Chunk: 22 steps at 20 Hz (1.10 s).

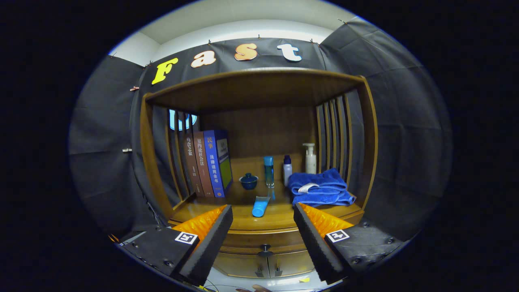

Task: Pull open the drawer, take out the items inside it, and place them on the countertop above the cabinet.

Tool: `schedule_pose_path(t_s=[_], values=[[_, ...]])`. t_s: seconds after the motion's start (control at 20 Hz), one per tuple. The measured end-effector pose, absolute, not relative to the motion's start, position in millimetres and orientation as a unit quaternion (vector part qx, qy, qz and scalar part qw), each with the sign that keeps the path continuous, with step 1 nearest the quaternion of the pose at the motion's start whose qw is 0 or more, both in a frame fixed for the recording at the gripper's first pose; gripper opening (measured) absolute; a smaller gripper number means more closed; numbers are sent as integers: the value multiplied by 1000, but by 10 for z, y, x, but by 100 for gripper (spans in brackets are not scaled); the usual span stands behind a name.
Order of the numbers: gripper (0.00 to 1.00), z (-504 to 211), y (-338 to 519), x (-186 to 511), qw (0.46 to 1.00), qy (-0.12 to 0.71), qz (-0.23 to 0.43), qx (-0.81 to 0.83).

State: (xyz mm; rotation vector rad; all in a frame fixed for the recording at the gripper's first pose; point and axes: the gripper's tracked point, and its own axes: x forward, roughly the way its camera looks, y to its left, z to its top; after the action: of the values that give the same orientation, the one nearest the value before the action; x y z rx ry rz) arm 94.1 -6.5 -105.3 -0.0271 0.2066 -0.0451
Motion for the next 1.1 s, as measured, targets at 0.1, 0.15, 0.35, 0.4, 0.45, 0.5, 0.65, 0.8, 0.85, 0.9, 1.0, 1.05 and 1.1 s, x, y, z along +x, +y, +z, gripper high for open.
schedule_pose_path(t_s=[0.1,0.15,0.35,0.4,0.45,0.5,0.65,0.8,0.85,0.9,1.0,1.05,1.1], values=[[99,-812,5,824,996,91,-16,-18],[99,-696,26,766,996,83,-14,-20],[99,-343,84,537,997,70,-11,-14],[99,-275,100,493,998,68,-10,-12],[99,-216,110,474,998,64,-10,-12],[99,-160,124,442,998,60,-9,-12],[99,-22,140,356,998,53,-7,-19],[99,60,141,315,999,48,-7,-23],[99,74,140,292,999,47,-7,-25],[99,85,142,280,999,46,-6,-27],[99,98,150,264,998,46,-6,-31],[99,101,163,250,998,47,-5,-32],[99,110,165,243,998,46,-5,-31]])
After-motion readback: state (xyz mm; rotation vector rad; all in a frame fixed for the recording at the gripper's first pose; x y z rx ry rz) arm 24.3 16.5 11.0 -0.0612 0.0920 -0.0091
